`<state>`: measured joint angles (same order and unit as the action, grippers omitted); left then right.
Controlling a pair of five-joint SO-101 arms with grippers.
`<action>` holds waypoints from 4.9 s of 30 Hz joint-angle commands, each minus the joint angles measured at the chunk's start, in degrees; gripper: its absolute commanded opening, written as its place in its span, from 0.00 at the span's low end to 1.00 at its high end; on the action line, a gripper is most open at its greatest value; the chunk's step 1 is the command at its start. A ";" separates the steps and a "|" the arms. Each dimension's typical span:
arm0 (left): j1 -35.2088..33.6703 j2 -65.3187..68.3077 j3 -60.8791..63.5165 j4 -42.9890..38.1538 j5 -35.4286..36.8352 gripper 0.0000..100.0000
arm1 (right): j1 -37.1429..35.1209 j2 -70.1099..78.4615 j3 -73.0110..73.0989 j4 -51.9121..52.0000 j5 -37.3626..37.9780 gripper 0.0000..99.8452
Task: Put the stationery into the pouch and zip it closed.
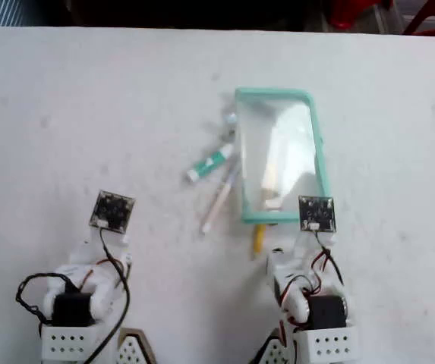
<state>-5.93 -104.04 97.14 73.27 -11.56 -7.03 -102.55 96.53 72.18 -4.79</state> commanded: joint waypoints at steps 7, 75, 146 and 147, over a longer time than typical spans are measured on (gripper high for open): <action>0.57 -0.48 -0.18 0.44 0.44 0.02 | 0.22 -0.04 0.35 0.31 0.18 0.21; 0.75 -0.48 -0.18 0.44 0.44 0.02 | -0.04 -0.04 0.35 0.31 0.18 0.21; 22.55 -0.48 -3.69 -37.10 0.09 0.02 | -0.04 -0.04 0.35 -0.75 0.18 0.21; 22.55 -0.48 -2.99 -37.36 -0.09 0.02 | -0.04 0.13 0.35 -0.75 0.18 0.21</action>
<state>15.78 -104.48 93.27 38.73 -11.56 -7.03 -102.55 96.53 71.12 -4.79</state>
